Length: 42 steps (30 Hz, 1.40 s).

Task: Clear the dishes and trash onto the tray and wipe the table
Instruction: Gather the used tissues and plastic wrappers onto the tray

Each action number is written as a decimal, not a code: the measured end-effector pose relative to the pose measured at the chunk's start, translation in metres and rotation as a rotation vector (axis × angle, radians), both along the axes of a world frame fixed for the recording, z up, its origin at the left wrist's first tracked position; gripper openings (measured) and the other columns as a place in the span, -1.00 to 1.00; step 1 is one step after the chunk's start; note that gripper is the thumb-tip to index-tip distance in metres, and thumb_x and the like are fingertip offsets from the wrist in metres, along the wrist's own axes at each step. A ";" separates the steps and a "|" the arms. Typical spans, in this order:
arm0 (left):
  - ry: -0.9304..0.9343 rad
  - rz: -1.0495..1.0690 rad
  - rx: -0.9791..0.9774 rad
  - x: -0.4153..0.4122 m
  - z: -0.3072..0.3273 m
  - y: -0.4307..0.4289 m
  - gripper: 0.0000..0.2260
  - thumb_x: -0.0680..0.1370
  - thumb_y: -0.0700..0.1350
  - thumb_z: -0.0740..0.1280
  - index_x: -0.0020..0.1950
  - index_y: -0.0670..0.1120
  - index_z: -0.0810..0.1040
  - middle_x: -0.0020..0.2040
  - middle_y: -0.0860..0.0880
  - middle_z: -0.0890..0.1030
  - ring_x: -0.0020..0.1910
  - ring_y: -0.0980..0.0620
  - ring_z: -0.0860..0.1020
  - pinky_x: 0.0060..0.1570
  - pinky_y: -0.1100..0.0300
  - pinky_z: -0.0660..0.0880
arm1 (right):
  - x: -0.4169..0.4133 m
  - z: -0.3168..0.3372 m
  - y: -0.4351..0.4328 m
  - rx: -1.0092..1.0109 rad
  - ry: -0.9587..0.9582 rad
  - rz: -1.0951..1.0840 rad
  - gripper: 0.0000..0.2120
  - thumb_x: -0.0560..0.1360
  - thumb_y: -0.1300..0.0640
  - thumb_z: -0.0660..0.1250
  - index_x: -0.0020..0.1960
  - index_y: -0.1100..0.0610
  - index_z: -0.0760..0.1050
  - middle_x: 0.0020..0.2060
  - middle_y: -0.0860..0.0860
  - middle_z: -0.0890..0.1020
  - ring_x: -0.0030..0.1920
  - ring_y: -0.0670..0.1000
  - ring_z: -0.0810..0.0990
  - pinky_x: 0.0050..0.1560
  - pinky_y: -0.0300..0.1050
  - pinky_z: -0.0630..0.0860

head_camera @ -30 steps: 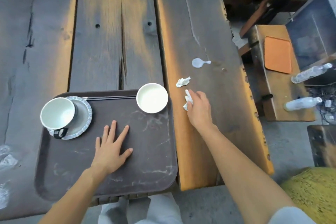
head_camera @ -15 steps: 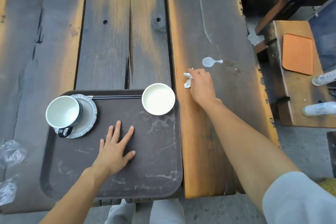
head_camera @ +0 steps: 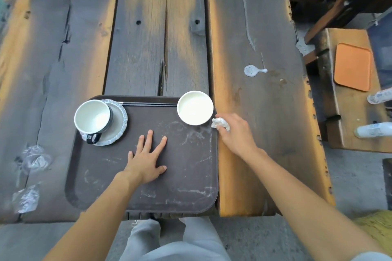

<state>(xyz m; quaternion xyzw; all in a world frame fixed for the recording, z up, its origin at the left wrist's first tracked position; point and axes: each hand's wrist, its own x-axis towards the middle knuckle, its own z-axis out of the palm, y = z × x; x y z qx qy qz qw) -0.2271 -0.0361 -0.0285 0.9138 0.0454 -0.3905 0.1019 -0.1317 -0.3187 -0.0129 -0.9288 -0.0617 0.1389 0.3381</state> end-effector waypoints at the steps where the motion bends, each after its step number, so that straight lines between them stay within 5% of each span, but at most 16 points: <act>1: 0.010 0.016 -0.007 0.000 0.002 -0.001 -0.19 0.54 0.18 0.28 0.54 0.30 -0.26 0.55 0.04 -0.45 0.55 -0.09 -0.34 0.44 -0.33 0.06 | -0.013 0.000 0.008 0.026 0.000 0.053 -0.68 0.54 0.19 0.36 0.29 0.08 0.56 0.13 0.07 0.60 0.11 0.05 0.55 0.07 -0.24 0.34; 6: 0.053 0.100 -0.014 -0.016 0.006 -0.012 -0.17 0.53 0.15 0.31 0.53 0.31 -0.27 0.54 0.05 -0.46 0.55 -0.11 -0.36 0.39 -0.41 0.10 | -0.055 -0.022 0.046 -0.064 -0.044 0.324 -0.61 0.48 0.30 0.35 0.29 0.10 0.53 0.11 0.11 0.59 0.09 0.17 0.54 0.02 0.05 0.56; 9: 0.047 0.116 -0.008 -0.032 0.003 -0.015 -0.15 0.53 0.13 0.31 0.52 0.32 -0.30 0.53 0.05 -0.47 0.54 -0.11 -0.37 0.40 -0.40 0.08 | -0.071 -0.030 0.059 -0.204 -0.063 0.394 -0.43 0.44 0.35 0.40 0.42 0.08 0.43 0.26 0.13 0.51 0.24 0.20 0.48 0.09 0.05 0.56; 16: -0.010 0.097 -0.057 -0.045 0.007 -0.006 -0.26 0.57 0.13 0.25 0.56 0.28 -0.21 0.57 0.03 -0.39 0.57 -0.11 -0.31 0.45 -0.31 0.07 | -0.083 -0.022 0.070 -0.317 -0.089 0.386 -0.37 0.55 0.17 0.34 0.56 -0.03 0.20 0.53 0.21 0.21 0.54 0.25 0.13 0.45 0.13 0.26; 22: -0.069 0.201 -0.230 -0.052 0.015 0.014 -0.38 0.59 0.10 0.24 0.59 0.13 0.06 0.63 0.00 -0.12 0.60 -0.04 -0.11 0.49 -0.10 0.15 | -0.083 -0.004 0.078 -0.373 -0.150 0.409 -0.43 0.57 0.06 0.31 0.55 0.00 0.25 0.56 0.22 0.18 0.57 0.25 0.06 0.56 0.19 -0.02; 26: -0.216 0.252 -0.298 -0.059 0.027 0.046 -0.50 0.59 0.06 0.26 0.52 0.02 0.30 0.47 -0.05 0.41 0.45 -0.04 0.35 0.39 0.08 0.31 | -0.089 0.009 0.101 -0.396 -0.212 0.411 -0.53 0.52 0.12 0.39 0.42 0.12 0.45 0.46 0.25 0.37 0.50 0.27 0.26 0.52 0.24 0.11; 29: -0.324 0.381 -0.301 -0.069 0.041 0.081 -0.61 0.58 0.01 0.28 0.40 -0.02 0.47 0.26 -0.04 0.61 0.27 -0.03 0.53 0.25 0.11 0.42 | -0.095 0.016 0.132 -0.315 -0.207 0.396 -0.62 0.49 0.19 0.41 0.29 0.20 0.55 0.32 0.25 0.51 0.33 0.28 0.47 0.36 0.26 0.39; 33: -0.406 0.554 -0.273 -0.088 0.051 0.140 -0.69 0.56 -0.03 0.33 0.29 -0.07 0.56 0.07 -0.03 0.68 0.12 -0.05 0.60 0.14 0.14 0.44 | -0.106 0.026 0.187 -0.189 -0.097 0.383 -0.64 0.58 0.16 0.27 0.36 0.19 0.49 0.25 0.13 0.56 0.16 0.21 0.59 0.14 0.11 0.54; 38: -0.437 0.716 -0.192 -0.125 0.049 0.225 -0.73 0.51 -0.10 0.38 0.20 -0.08 0.60 -0.05 -0.03 0.69 -0.01 -0.08 0.64 0.06 0.10 0.50 | -0.124 0.028 0.276 -0.123 -0.002 0.425 -0.68 0.58 0.11 0.25 0.30 0.12 0.54 0.00 0.07 0.68 0.02 0.13 0.65 0.11 0.07 0.54; 42: -0.492 0.782 0.008 -0.152 0.043 0.274 -0.65 0.45 -0.07 0.42 0.23 -0.04 0.57 0.13 -0.10 0.59 0.17 -0.17 0.52 0.14 -0.05 0.45 | -0.130 0.029 0.349 -0.035 0.054 0.385 -0.71 0.56 0.12 0.28 0.25 0.14 0.58 -0.02 0.05 0.71 -0.02 0.09 0.66 0.11 0.04 0.54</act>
